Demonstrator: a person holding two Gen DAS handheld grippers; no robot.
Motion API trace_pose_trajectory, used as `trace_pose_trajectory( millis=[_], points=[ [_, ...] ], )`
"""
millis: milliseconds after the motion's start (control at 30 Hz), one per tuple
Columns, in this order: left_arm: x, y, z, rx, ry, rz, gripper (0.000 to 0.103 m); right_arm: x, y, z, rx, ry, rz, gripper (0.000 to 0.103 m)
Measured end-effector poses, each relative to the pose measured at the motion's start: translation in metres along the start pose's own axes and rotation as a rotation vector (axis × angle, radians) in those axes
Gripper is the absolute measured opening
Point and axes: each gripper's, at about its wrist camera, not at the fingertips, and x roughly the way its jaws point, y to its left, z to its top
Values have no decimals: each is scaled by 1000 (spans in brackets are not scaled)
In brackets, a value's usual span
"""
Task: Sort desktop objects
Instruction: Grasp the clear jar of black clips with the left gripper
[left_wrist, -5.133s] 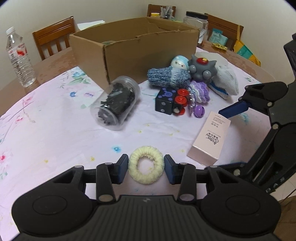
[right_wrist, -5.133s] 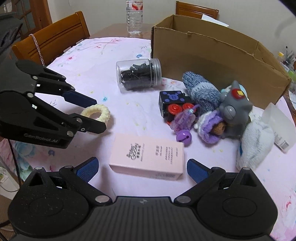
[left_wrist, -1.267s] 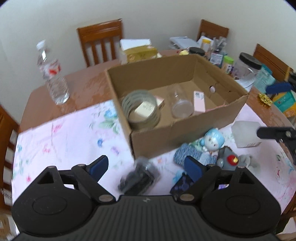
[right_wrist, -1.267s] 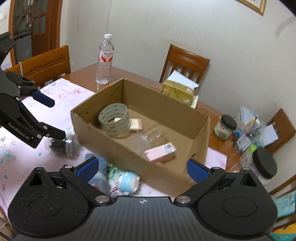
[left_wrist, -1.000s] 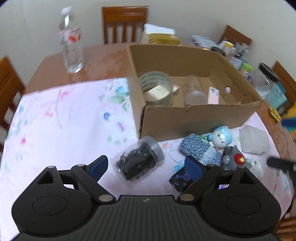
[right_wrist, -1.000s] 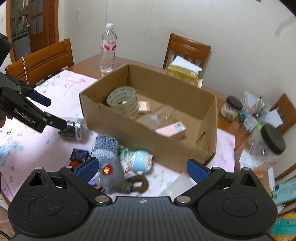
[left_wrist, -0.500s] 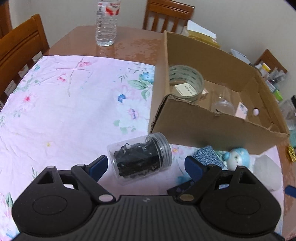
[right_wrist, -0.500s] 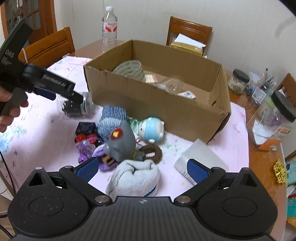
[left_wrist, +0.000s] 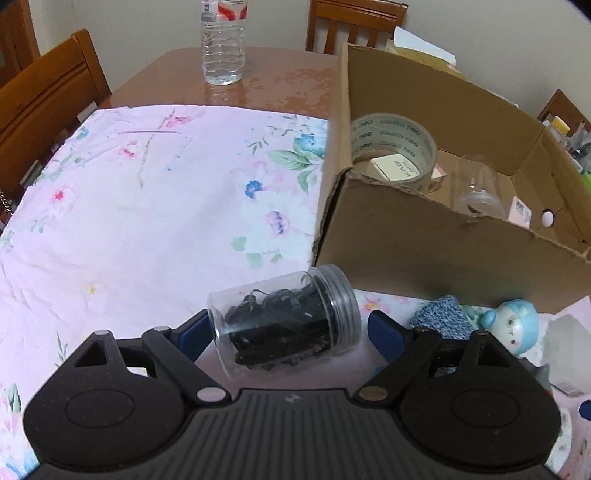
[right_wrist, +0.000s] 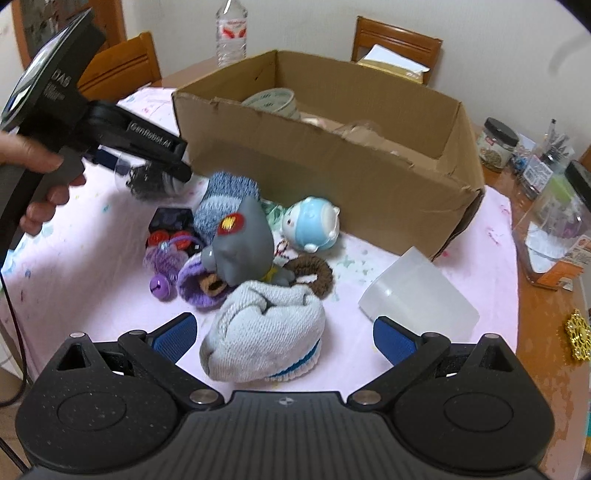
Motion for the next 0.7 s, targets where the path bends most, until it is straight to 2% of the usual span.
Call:
trace_pose_trajectory(
  millis=[167, 333, 500, 700],
  points=[
    [5, -1, 0, -5, 9, 8, 87, 7, 2, -1, -62, 7, 47, 103],
    [7, 0, 0, -25, 7, 20, 87, 17, 3, 0, -176, 8, 90, 103],
    [8, 2, 1, -29, 3, 32, 80, 22, 3, -1, -266, 24, 131, 102],
    [8, 1, 1, -8, -2, 27, 76, 25, 4, -3, -314, 42, 151, 89]
  ],
)
